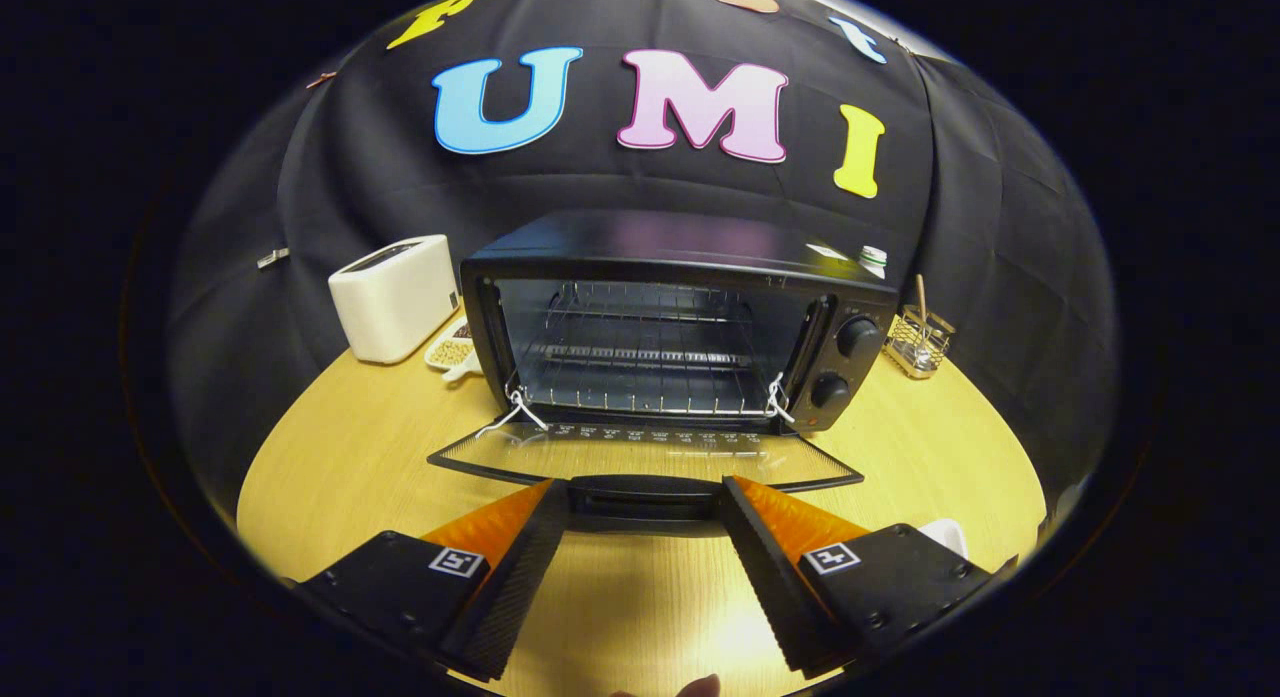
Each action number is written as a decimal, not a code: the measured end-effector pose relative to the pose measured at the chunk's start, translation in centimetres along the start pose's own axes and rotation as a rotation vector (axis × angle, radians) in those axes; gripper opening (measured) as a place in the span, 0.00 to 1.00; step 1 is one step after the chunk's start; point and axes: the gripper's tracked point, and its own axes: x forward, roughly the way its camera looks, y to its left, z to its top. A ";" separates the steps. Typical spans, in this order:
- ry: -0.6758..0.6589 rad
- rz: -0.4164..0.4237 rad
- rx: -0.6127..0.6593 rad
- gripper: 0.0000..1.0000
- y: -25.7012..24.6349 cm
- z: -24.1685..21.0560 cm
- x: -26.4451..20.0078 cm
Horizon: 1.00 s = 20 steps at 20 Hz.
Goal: Open the toaster oven, put the food inside, and close the toaster oven door.
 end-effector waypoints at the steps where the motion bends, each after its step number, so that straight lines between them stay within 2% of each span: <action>1: 0.022 0.005 0.006 0.99 0.1 -0.7 0.1; 7: 0.205 0.016 0.003 0.99 -1.2 -5.8 0.6; 10: 0.228 0.035 0.002 0.99 -2.2 -6.9 -0.3; 15: 0.232 0.097 0.012 0.99 -3.0 -5.2 -3.0; 20: 0.228 0.228 0.033 0.99 -4.1 -1.8 -5.7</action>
